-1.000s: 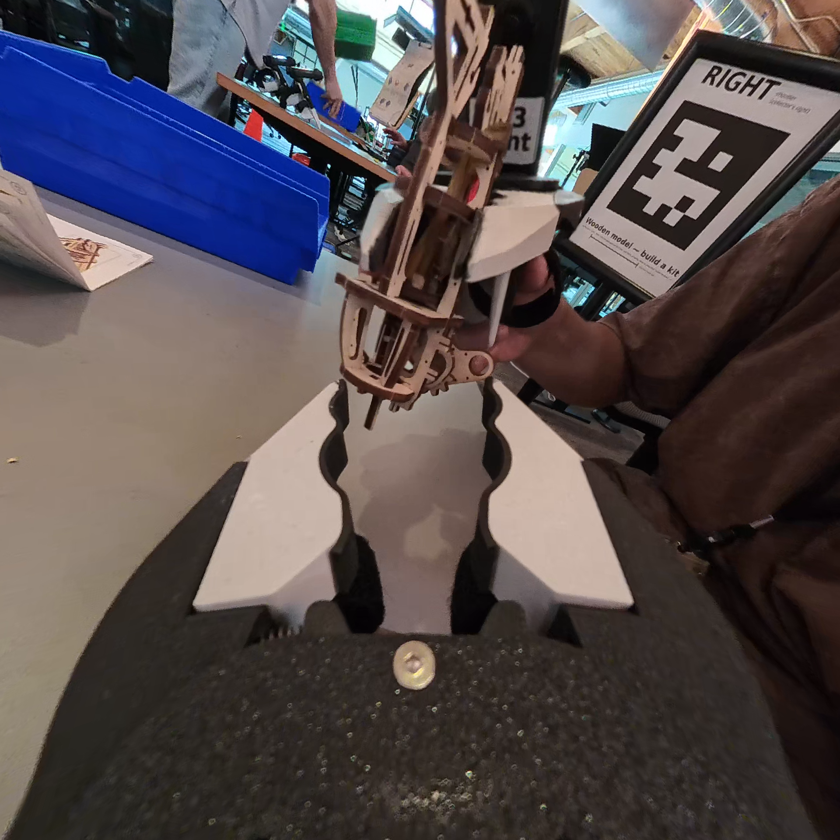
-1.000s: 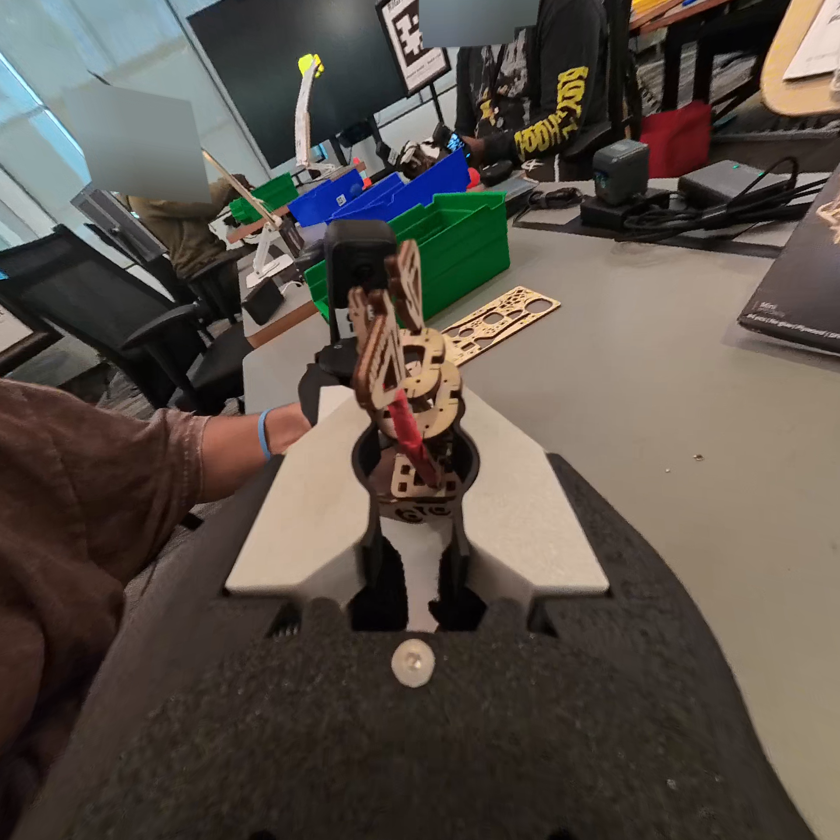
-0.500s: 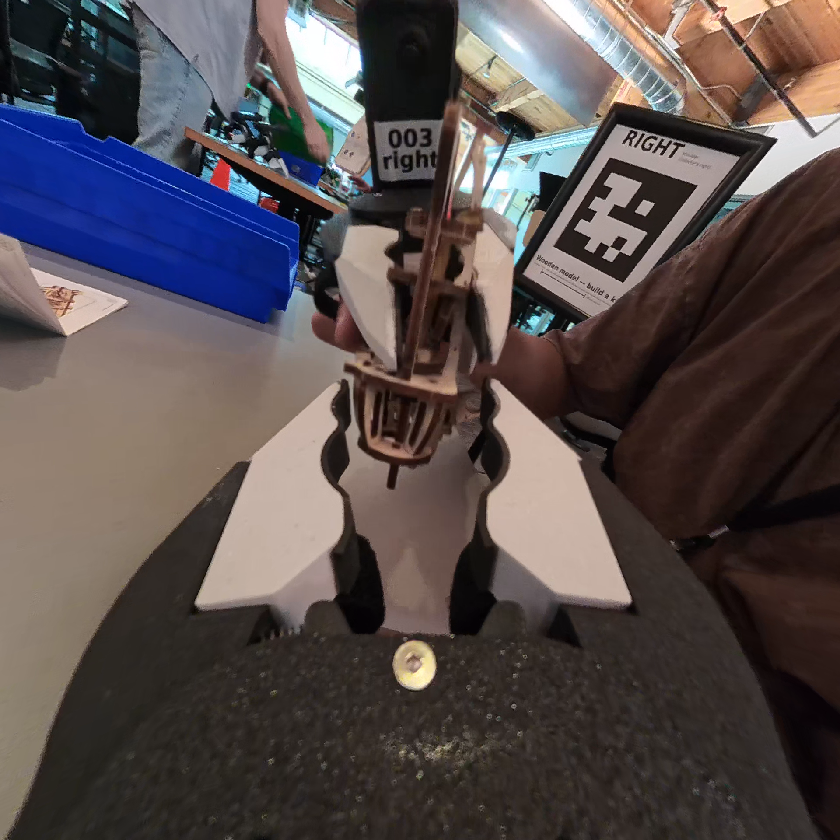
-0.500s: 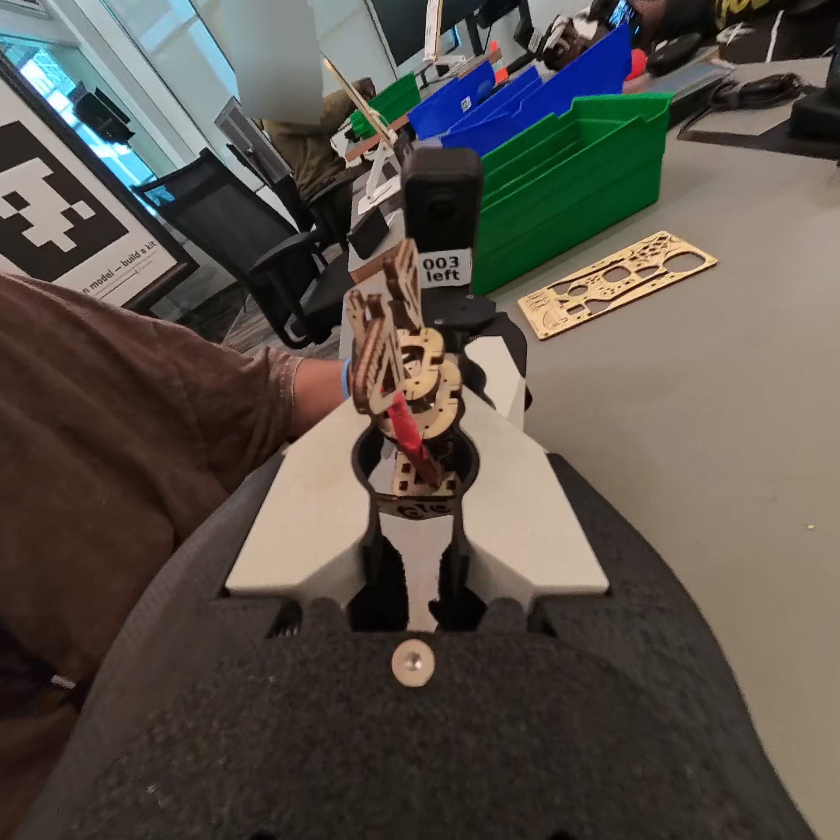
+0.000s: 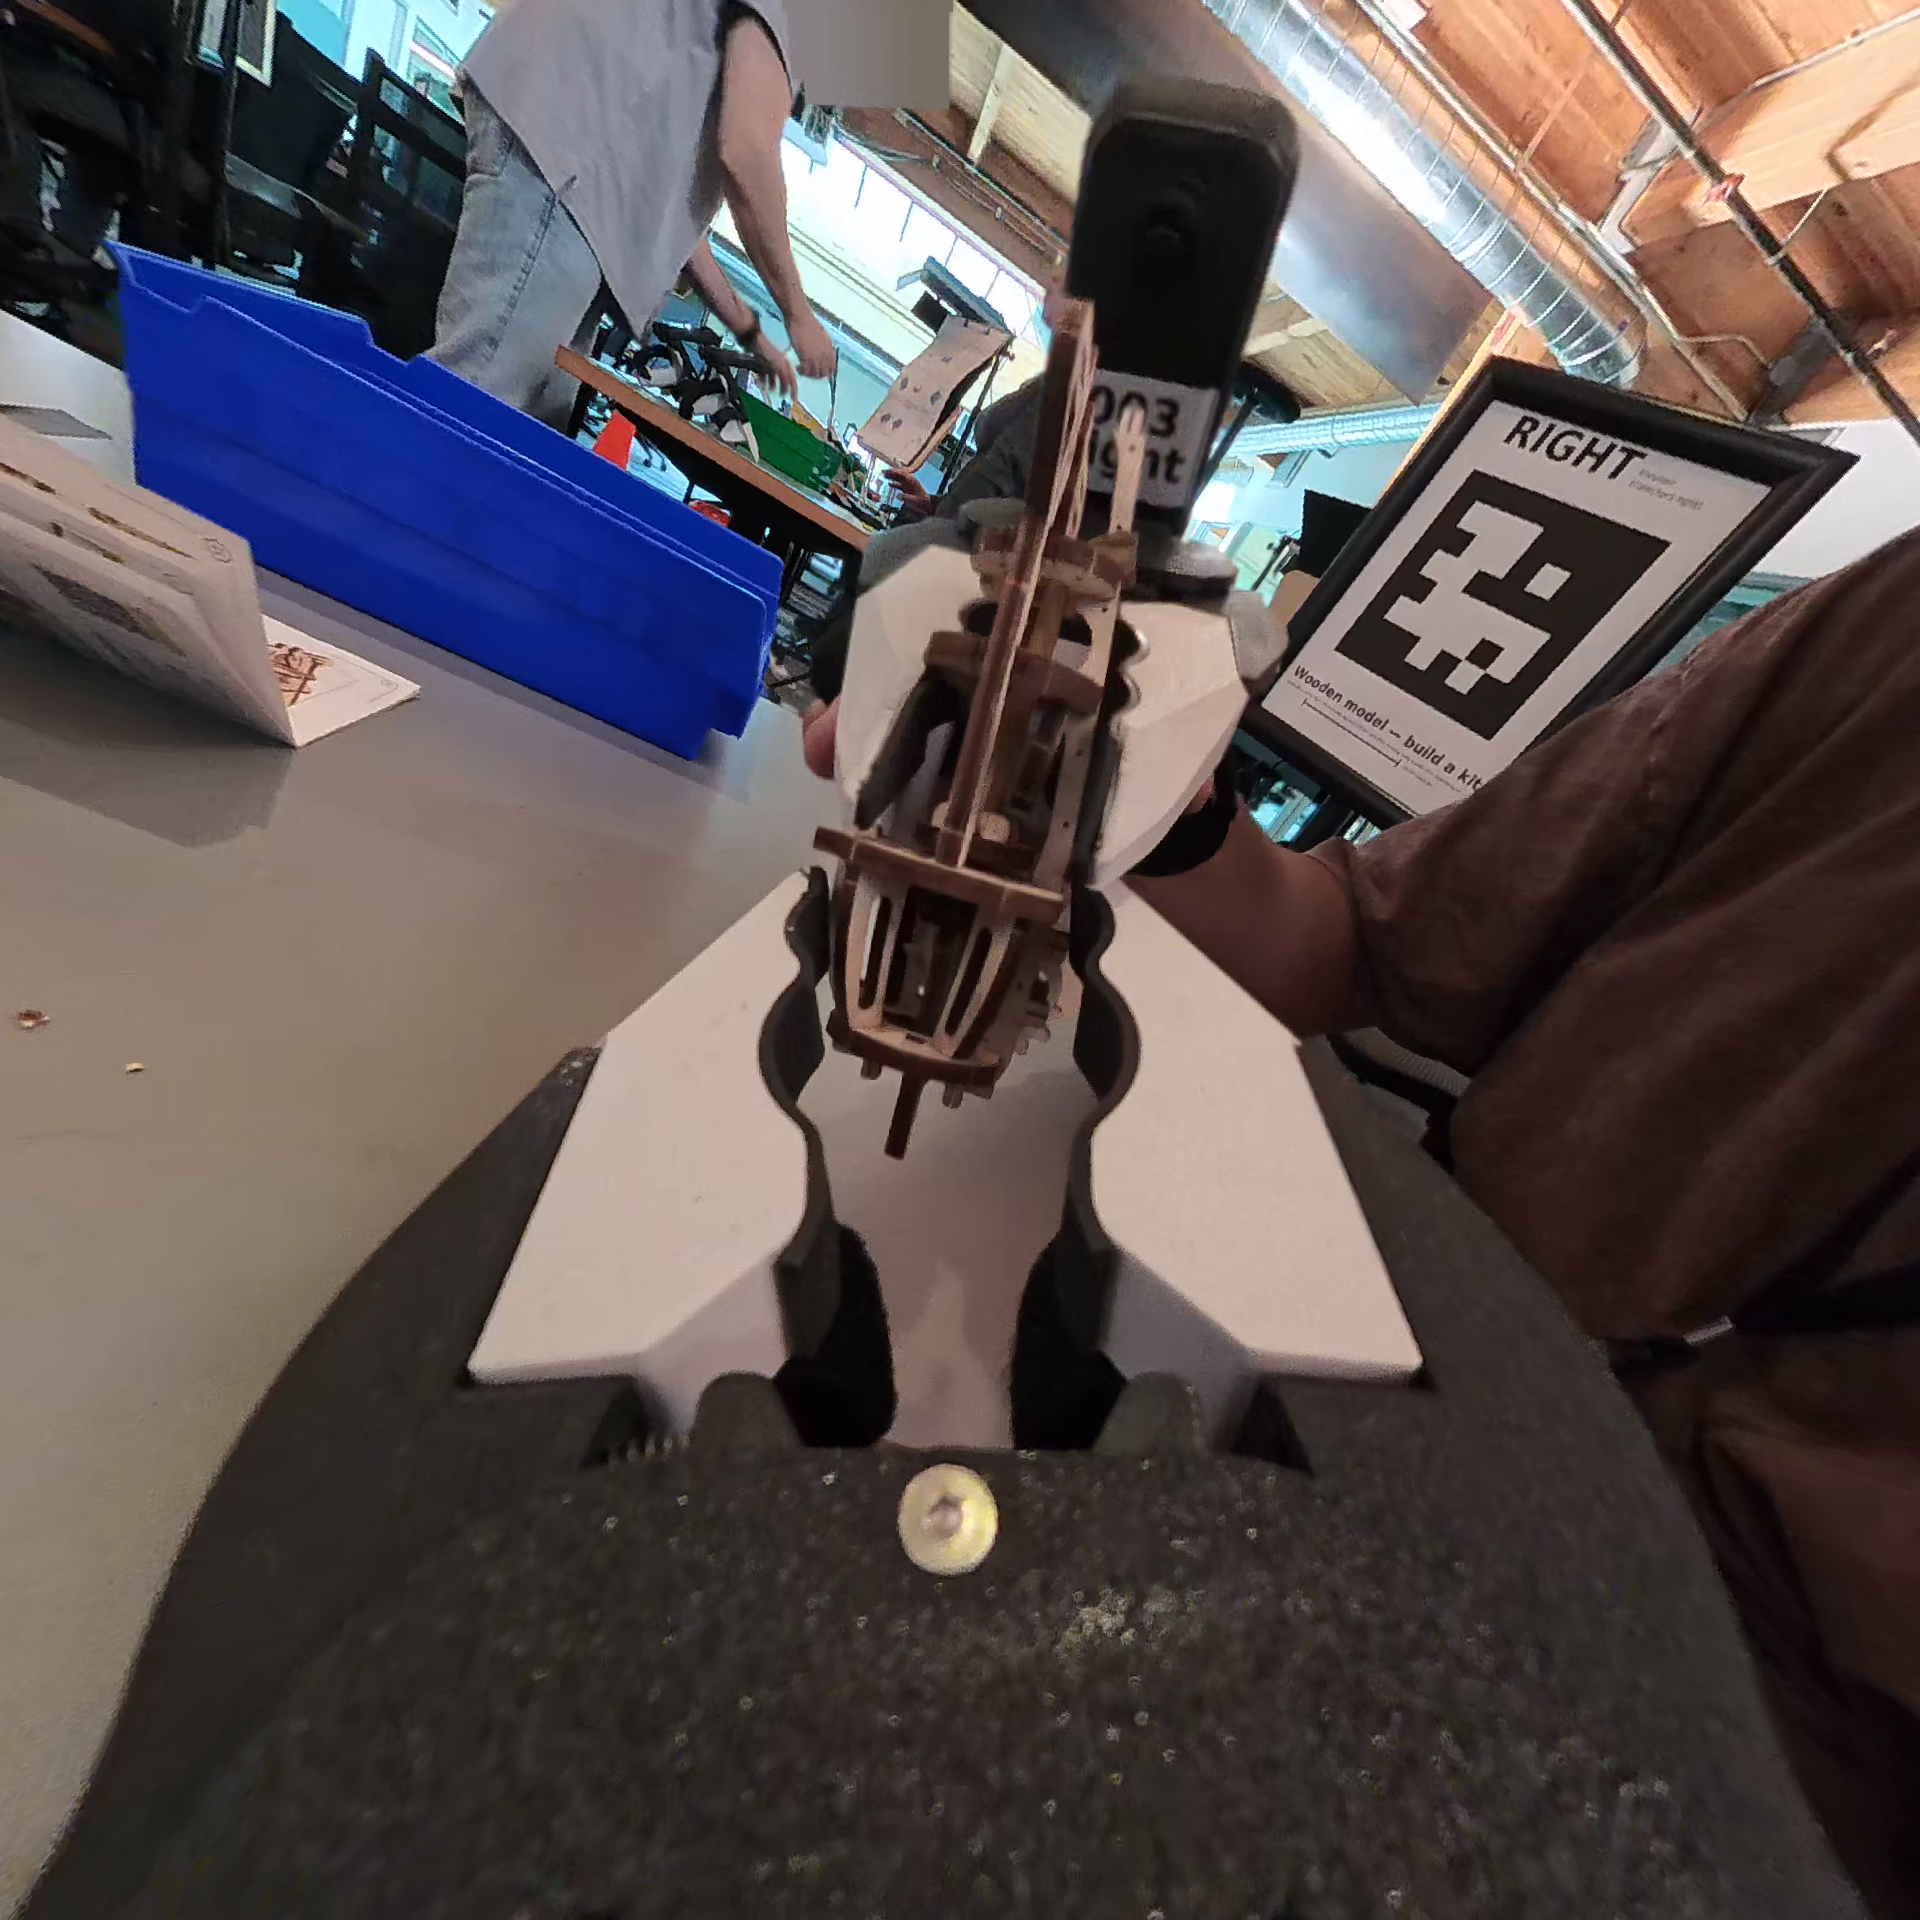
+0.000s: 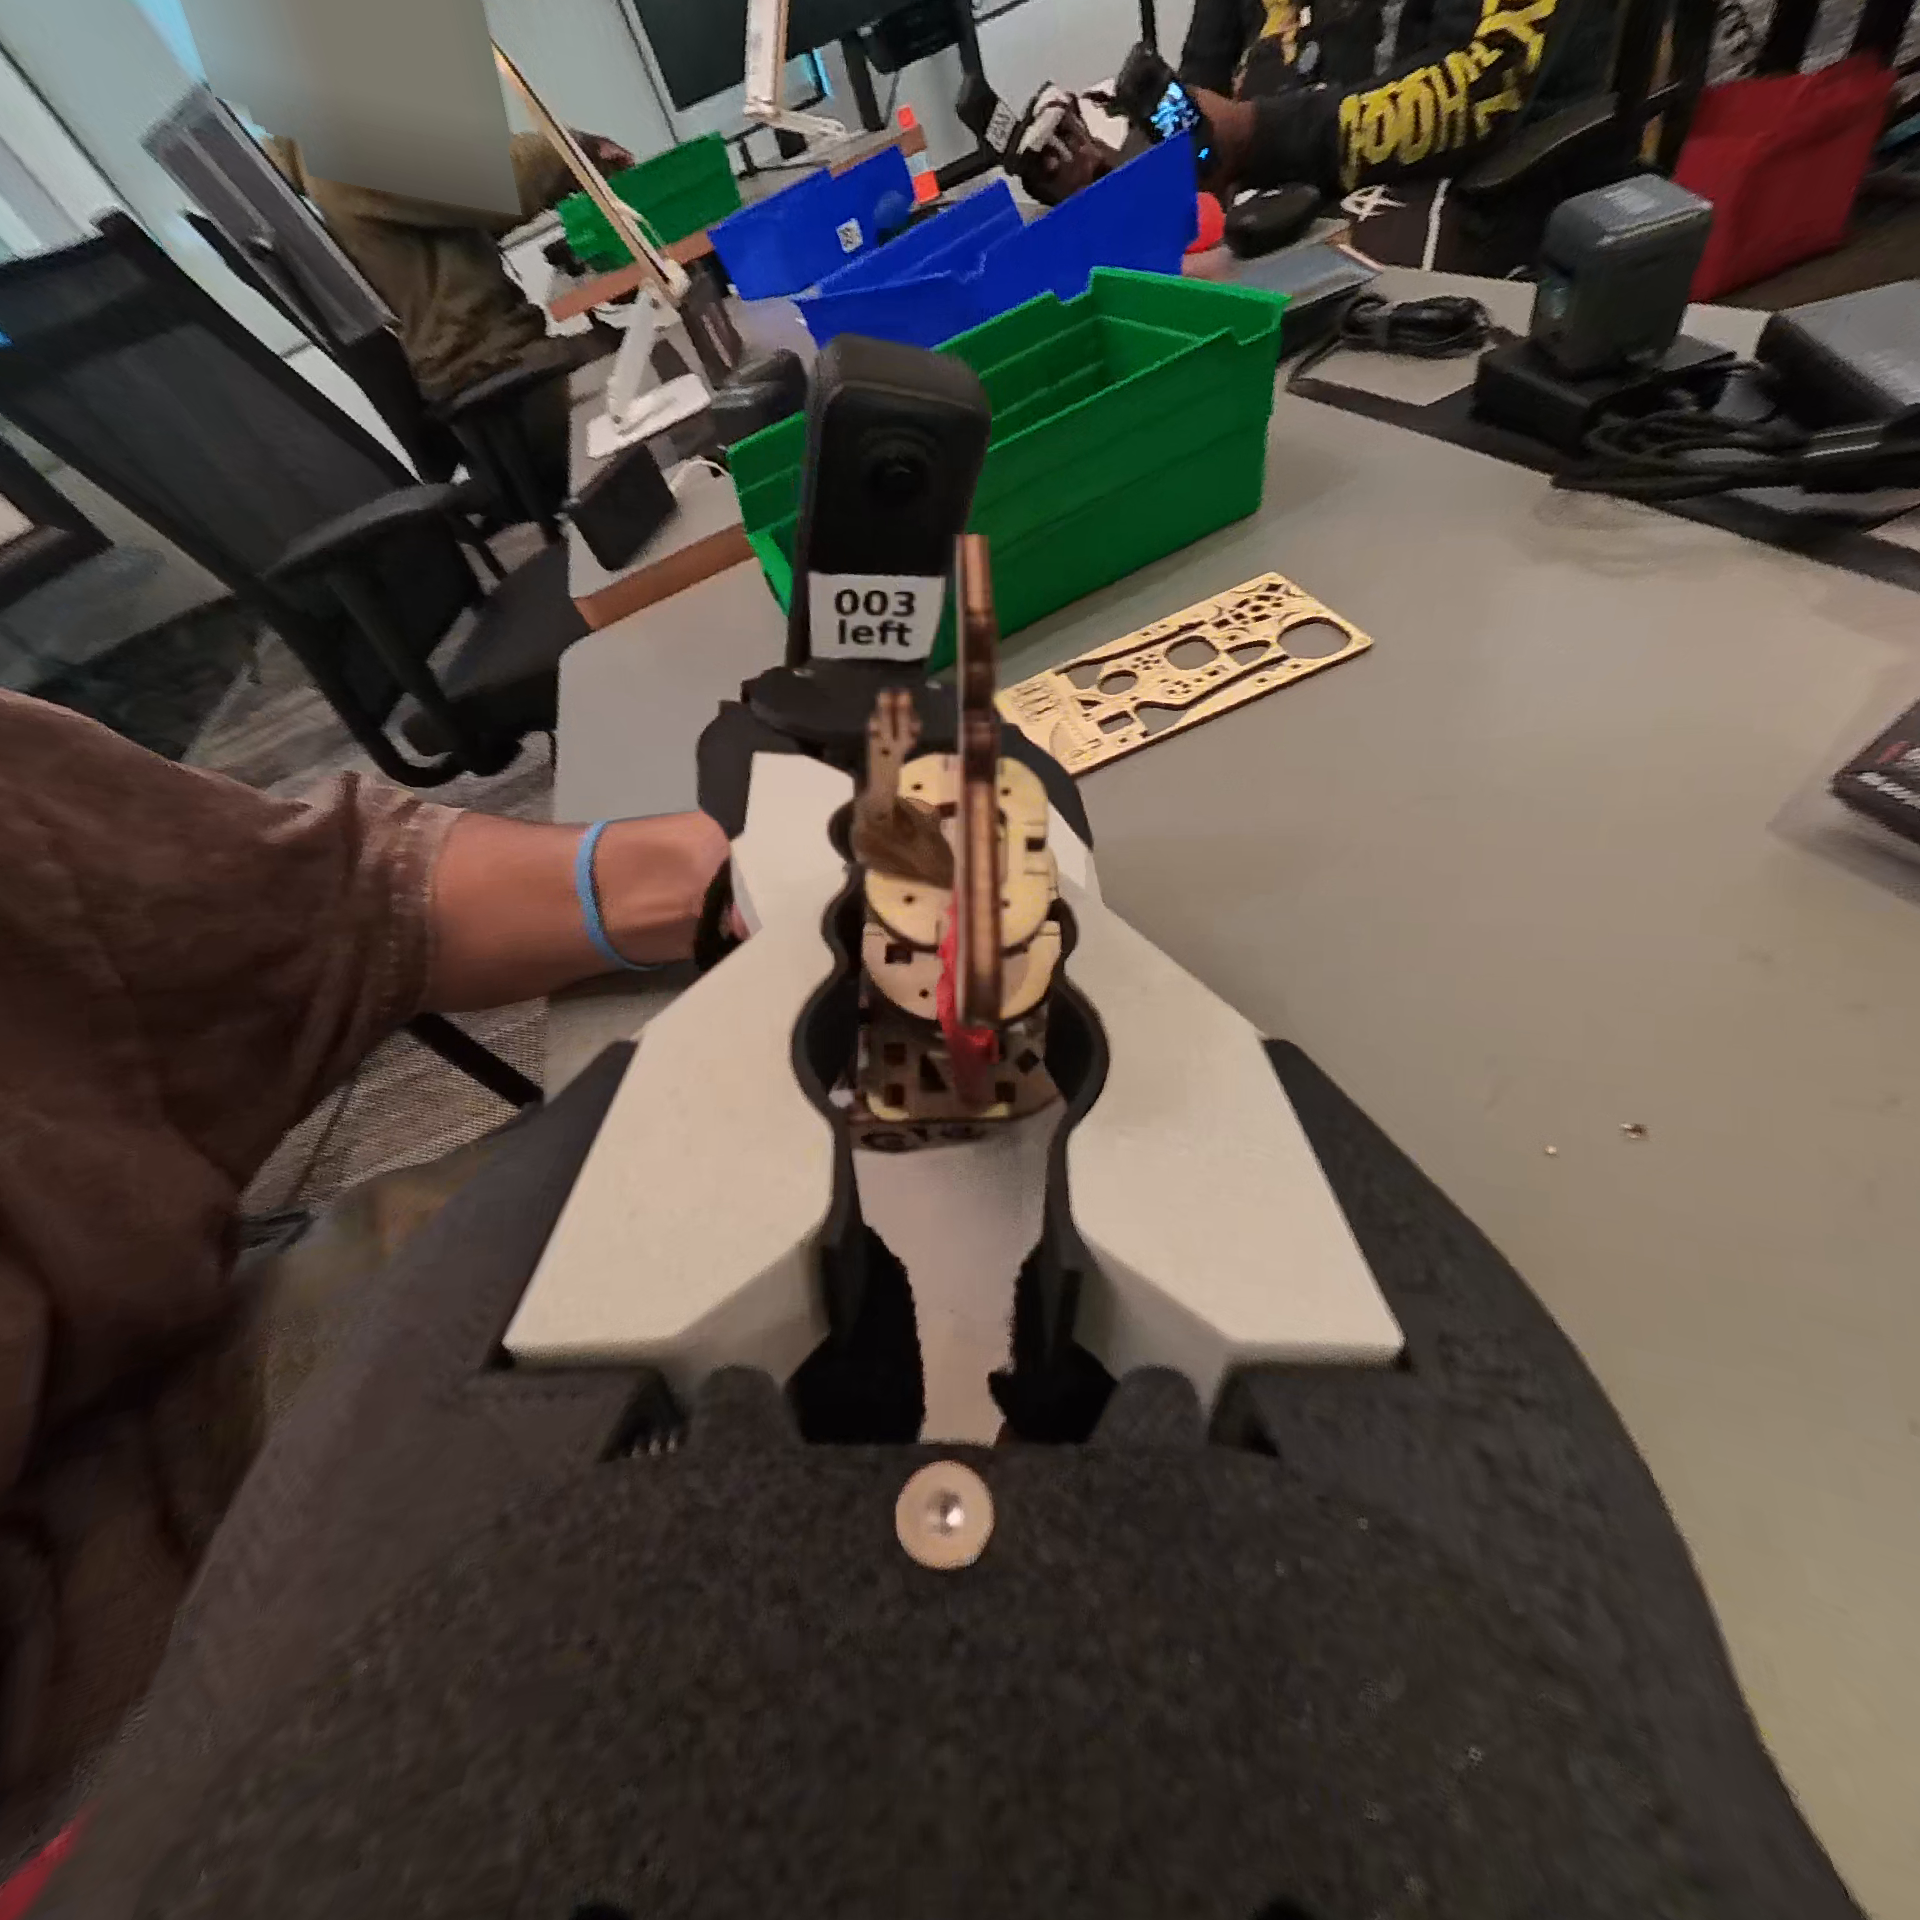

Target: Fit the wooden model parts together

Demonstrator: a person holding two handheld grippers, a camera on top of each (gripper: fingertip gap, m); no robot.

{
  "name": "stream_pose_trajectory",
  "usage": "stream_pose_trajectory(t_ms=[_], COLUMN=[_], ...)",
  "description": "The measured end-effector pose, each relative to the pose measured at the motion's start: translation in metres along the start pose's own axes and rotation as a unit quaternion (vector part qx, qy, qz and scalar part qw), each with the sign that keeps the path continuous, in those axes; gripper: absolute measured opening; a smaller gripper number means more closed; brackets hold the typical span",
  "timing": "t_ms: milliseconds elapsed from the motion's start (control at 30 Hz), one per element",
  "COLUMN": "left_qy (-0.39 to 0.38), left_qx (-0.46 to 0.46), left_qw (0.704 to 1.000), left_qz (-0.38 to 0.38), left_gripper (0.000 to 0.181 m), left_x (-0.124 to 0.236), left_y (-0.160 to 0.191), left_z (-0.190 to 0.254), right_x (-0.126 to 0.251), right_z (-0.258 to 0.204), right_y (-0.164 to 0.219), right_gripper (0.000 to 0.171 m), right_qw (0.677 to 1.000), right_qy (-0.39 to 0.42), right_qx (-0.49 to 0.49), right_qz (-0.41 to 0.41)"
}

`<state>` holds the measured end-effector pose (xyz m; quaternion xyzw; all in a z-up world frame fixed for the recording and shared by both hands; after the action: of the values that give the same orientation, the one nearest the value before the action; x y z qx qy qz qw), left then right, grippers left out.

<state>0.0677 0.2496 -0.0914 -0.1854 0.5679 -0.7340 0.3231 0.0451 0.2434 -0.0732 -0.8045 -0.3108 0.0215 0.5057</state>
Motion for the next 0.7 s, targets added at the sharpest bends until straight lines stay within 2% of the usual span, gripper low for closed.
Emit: stream_pose_trajectory(t_ms=[367, 567, 700], left_qy=[-0.007, -0.008, -0.015], left_qx=[0.036, 0.043, 0.026], left_qw=[0.998, 0.998, 0.999], left_qz=[0.049, 0.048, 0.021], left_gripper=[0.043, 0.043, 0.044], left_x=[0.011, 0.007, 0.006], left_y=[-0.012, -0.008, -0.003], left_z=[-0.011, -0.012, -0.012], right_x=[0.006, 0.006, 0.006], right_z=[0.006, 0.009, 0.011], right_y=[-0.005, -0.004, 0.001], right_gripper=[0.037, 0.029, 0.029], right_qw=[0.998, 0.995, 0.996], right_qy=[-0.005, -0.025, -0.030], right_qx=[-0.063, -0.088, -0.081], right_qz=[0.015, 0.029, -0.018])
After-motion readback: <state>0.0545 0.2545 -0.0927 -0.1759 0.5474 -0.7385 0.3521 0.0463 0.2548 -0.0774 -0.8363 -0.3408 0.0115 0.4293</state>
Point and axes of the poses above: each gripper's, where its closed fingertips meet, x back along the fingers, y out of its underside, z = x × y across the jaws, the point moved 1 cm from there along x, back along the fingers, and after that the axes turned 13 degrees about -x, right-handed, at the moved point
